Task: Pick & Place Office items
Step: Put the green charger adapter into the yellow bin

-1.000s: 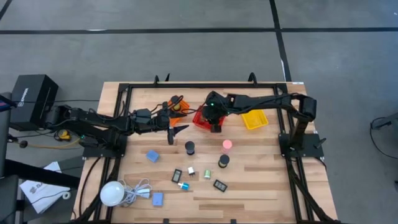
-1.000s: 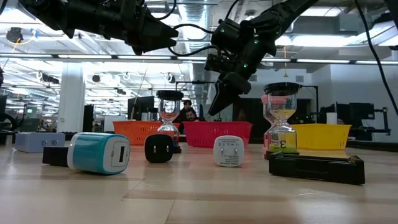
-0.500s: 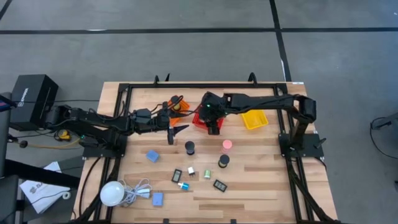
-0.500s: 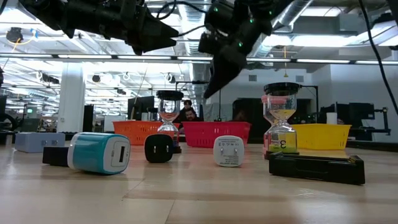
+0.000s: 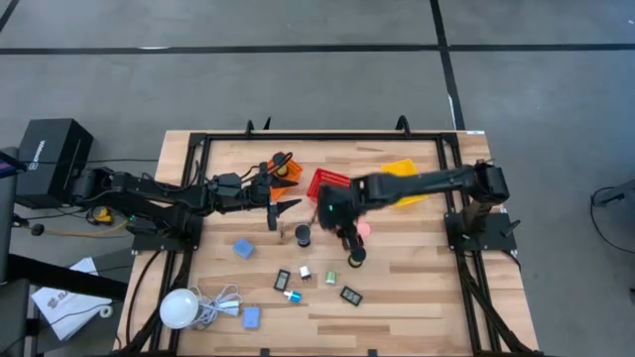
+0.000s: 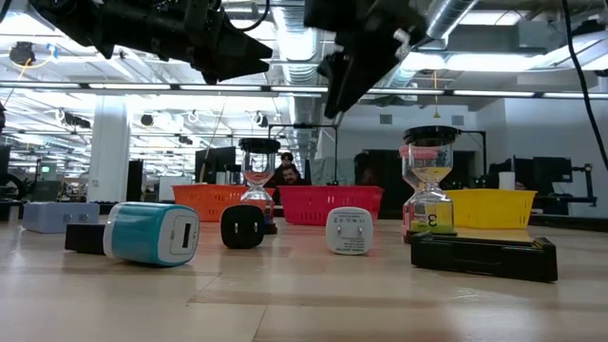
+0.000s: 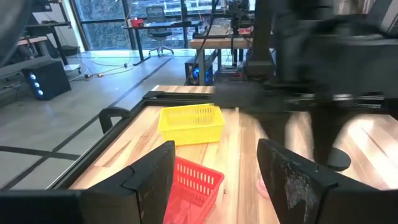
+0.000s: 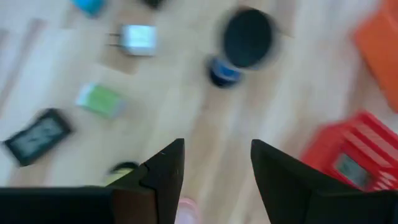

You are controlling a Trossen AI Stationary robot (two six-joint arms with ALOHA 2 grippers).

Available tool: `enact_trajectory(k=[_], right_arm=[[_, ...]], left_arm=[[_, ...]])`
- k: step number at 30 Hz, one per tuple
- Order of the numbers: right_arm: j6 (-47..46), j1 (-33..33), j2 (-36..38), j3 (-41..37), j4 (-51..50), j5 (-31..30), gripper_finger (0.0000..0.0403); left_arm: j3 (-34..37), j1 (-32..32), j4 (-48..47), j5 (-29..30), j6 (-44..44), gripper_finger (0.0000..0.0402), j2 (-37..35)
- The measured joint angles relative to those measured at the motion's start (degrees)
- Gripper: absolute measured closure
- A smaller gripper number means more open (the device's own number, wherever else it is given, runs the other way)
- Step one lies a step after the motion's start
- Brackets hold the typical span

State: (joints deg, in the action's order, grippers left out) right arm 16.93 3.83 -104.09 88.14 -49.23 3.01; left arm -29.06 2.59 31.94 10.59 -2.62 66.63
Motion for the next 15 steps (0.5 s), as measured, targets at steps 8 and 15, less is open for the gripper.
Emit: enact_trajectory(k=[8, 15], right_arm=[[2.69, 7.98, 0.00, 0.00, 1.01, 0.00, 0.0225], [-5.27, 10.79, 0.00, 0.00, 2.28, -0.33, 0.0225]], left_arm=[[0.00, 0.00, 0.03, 0.00, 0.51, 0.0179, 0.00], [0.00, 0.00, 0.04, 0.00, 4.53, 0.0179, 0.00]])
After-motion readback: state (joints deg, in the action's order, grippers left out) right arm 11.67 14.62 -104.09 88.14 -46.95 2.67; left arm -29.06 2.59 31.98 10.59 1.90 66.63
